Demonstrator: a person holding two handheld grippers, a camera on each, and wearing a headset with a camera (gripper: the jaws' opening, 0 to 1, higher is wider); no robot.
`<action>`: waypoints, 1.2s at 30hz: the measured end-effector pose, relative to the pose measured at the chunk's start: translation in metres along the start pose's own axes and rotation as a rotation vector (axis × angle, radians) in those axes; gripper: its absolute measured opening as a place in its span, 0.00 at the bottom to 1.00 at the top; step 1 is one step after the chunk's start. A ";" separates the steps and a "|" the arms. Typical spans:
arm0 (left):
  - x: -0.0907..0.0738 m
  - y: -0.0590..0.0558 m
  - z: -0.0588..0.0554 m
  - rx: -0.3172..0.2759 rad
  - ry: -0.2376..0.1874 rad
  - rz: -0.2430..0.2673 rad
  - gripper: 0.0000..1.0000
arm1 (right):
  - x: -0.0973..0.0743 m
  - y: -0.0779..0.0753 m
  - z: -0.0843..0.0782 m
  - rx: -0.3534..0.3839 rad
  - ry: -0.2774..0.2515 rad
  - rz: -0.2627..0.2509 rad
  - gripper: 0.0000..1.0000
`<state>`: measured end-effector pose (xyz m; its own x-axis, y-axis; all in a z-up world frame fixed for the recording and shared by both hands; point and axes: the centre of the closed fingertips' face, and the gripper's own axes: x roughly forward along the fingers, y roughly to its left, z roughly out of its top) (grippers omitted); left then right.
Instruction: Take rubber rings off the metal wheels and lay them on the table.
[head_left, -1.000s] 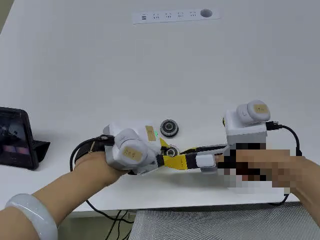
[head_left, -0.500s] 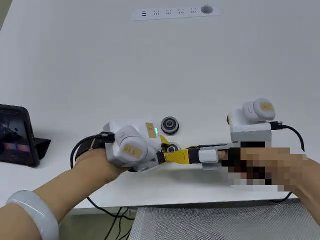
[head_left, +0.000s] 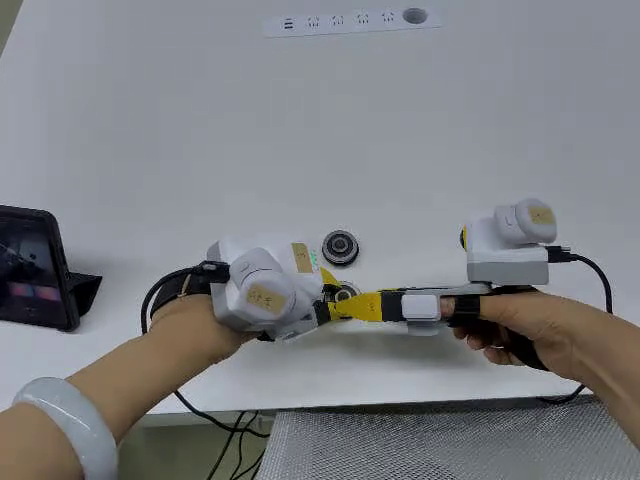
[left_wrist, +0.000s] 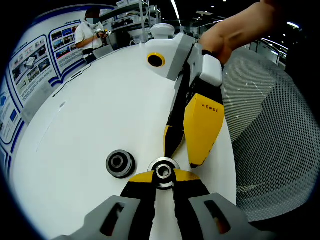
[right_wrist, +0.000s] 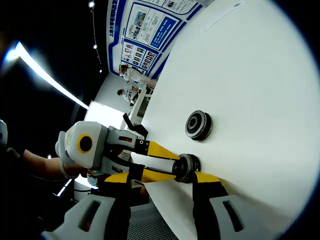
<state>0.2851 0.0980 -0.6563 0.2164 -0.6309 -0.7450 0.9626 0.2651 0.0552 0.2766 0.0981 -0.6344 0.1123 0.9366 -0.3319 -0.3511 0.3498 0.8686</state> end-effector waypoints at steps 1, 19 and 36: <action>0.000 0.000 0.000 0.000 0.000 0.000 0.13 | 0.000 0.000 0.000 -0.001 -0.001 0.000 0.50; 0.000 -0.001 0.000 0.004 -0.001 -0.003 0.13 | -0.001 -0.019 -0.002 -0.023 0.021 -0.141 0.13; 0.000 -0.001 -0.001 0.006 0.004 -0.002 0.13 | -0.003 -0.030 0.002 -0.026 0.021 -0.190 0.02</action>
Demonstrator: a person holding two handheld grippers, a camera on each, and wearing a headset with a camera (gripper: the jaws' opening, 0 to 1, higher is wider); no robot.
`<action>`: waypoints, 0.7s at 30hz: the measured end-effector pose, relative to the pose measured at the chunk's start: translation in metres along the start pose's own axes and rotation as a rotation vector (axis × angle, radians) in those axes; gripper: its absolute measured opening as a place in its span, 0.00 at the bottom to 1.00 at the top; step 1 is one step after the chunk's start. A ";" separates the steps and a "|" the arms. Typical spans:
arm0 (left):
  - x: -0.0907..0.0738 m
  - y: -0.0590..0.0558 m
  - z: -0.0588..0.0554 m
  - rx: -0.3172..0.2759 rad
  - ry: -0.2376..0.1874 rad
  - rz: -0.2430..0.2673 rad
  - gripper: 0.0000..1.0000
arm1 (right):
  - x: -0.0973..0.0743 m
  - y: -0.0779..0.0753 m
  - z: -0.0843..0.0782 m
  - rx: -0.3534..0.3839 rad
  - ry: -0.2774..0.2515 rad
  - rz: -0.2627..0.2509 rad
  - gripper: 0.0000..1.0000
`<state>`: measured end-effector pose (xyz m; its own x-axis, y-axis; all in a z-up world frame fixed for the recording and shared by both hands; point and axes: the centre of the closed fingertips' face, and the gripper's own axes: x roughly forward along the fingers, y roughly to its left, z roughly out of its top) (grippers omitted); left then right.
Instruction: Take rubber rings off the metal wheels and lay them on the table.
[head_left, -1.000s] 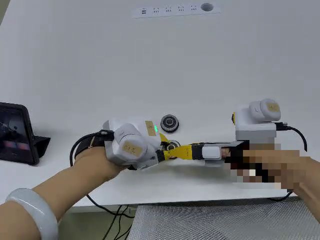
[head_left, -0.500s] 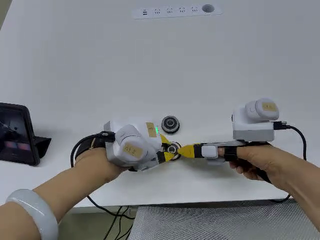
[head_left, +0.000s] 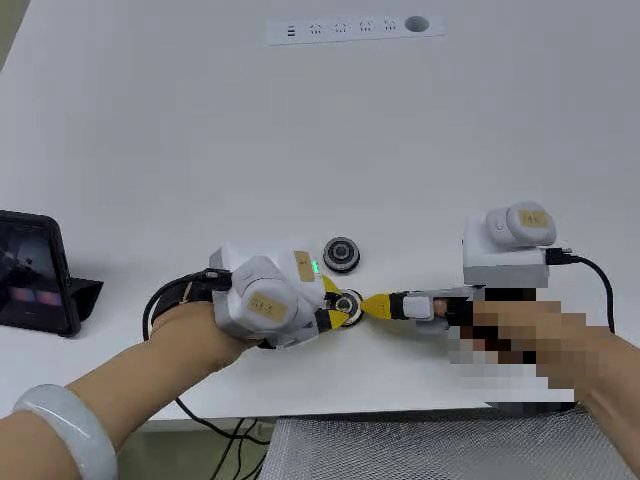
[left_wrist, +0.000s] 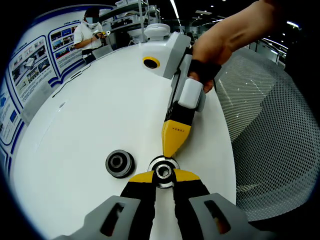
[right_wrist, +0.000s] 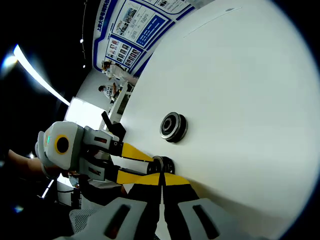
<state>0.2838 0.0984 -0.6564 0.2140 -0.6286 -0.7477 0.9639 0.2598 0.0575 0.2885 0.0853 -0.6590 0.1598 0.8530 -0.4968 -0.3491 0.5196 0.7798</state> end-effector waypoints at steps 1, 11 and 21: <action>0.000 0.000 0.000 0.000 0.001 0.000 0.13 | 0.000 0.000 0.000 -0.004 -0.001 -0.002 0.02; 0.000 0.000 0.000 -0.001 0.002 0.001 0.13 | 0.000 0.000 0.001 -0.024 -0.021 -0.010 0.02; 0.001 0.000 0.000 -0.002 0.002 0.001 0.13 | 0.002 0.001 0.001 -0.020 -0.027 0.001 0.01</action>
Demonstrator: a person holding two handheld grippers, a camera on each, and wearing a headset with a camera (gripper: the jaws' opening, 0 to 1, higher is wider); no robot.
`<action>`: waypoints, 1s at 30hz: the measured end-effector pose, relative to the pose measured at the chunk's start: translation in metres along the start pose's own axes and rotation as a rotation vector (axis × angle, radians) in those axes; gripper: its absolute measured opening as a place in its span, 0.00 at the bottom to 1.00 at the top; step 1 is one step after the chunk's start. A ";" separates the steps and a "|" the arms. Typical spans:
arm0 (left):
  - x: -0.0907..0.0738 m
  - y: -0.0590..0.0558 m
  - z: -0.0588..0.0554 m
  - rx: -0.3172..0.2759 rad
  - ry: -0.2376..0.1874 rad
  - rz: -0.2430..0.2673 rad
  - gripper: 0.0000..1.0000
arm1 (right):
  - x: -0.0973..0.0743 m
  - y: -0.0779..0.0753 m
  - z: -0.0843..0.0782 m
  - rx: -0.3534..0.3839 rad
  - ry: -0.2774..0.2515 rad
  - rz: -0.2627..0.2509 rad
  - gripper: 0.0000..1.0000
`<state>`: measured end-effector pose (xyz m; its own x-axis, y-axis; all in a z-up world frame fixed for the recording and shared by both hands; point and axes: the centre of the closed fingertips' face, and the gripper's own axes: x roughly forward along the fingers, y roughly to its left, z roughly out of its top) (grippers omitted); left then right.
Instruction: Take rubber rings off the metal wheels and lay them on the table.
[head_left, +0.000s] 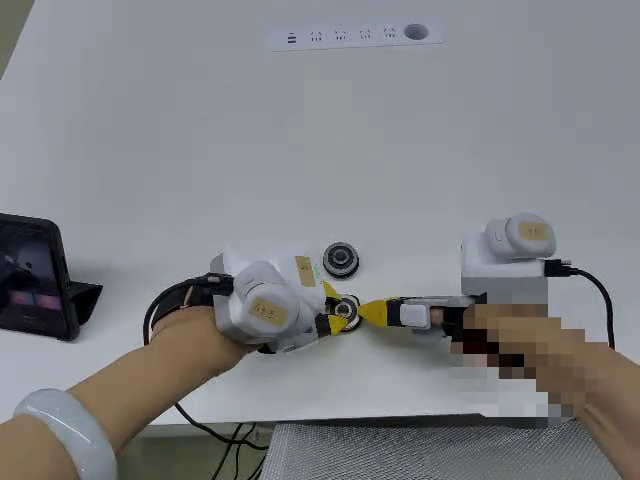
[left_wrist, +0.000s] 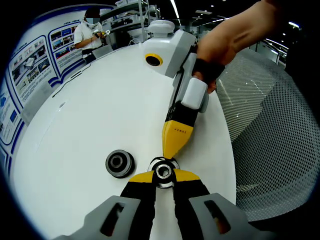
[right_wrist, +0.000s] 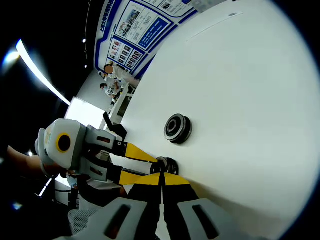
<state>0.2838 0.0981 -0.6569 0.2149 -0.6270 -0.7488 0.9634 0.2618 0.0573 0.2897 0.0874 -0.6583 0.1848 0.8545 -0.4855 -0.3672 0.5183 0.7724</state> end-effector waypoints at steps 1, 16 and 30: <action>0.000 0.000 0.000 -0.001 -0.001 0.000 0.13 | 0.000 0.000 0.000 0.004 -0.002 0.003 0.01; 0.000 0.000 0.000 -0.002 -0.001 0.000 0.13 | 0.004 0.011 0.002 0.006 -0.015 0.029 0.01; 0.000 0.000 0.000 -0.005 -0.003 0.004 0.13 | 0.002 0.022 0.011 0.026 -0.057 0.068 0.01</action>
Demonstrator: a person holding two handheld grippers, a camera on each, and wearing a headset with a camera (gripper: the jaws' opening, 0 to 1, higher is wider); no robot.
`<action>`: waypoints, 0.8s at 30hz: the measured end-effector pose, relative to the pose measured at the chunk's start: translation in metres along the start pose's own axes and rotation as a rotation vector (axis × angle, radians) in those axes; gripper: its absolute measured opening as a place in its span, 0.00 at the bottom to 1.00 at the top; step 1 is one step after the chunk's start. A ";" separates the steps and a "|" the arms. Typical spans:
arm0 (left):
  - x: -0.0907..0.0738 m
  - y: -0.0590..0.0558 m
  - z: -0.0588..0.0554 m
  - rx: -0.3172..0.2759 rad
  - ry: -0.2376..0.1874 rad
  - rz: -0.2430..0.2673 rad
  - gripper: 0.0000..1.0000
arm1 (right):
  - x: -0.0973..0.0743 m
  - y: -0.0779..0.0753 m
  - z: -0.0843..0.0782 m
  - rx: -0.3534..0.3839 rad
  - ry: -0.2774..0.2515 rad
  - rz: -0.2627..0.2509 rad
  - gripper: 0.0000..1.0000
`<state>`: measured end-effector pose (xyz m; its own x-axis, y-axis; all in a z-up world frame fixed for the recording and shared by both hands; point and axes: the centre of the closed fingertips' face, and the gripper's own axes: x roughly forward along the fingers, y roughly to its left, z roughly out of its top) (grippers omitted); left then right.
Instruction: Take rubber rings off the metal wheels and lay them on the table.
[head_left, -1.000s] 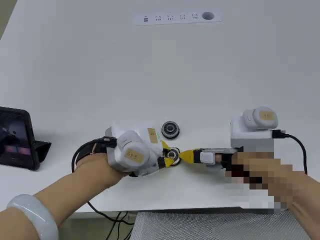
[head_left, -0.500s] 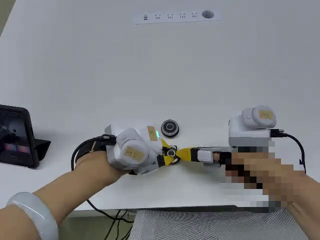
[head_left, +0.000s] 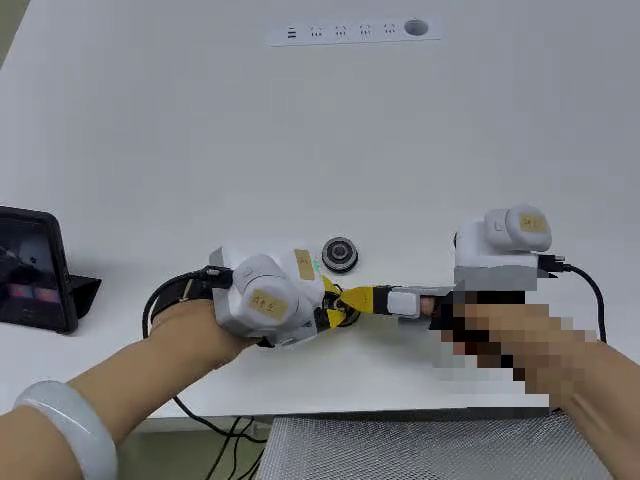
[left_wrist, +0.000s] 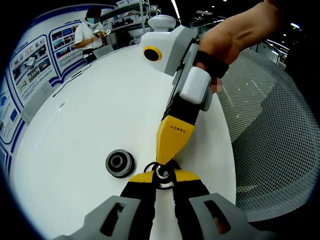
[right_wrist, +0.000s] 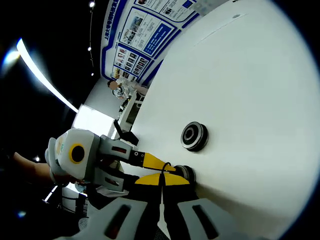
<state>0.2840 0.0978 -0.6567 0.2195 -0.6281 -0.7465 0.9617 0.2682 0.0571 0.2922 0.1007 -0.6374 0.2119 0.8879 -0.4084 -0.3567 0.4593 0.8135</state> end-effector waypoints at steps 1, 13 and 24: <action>0.000 0.000 0.000 -0.003 0.000 0.001 0.13 | -0.001 -0.002 0.000 -0.001 -0.002 -0.007 0.01; 0.000 0.000 0.000 -0.006 0.003 0.004 0.14 | 0.000 -0.006 -0.005 -0.026 0.016 -0.059 0.02; -0.003 0.000 0.001 0.011 -0.006 0.011 0.14 | -0.001 -0.012 -0.005 -0.025 0.017 -0.076 0.02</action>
<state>0.2830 0.0992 -0.6542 0.2314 -0.6296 -0.7416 0.9609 0.2672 0.0730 0.2917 0.0946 -0.6494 0.2235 0.8505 -0.4761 -0.3630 0.5260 0.7691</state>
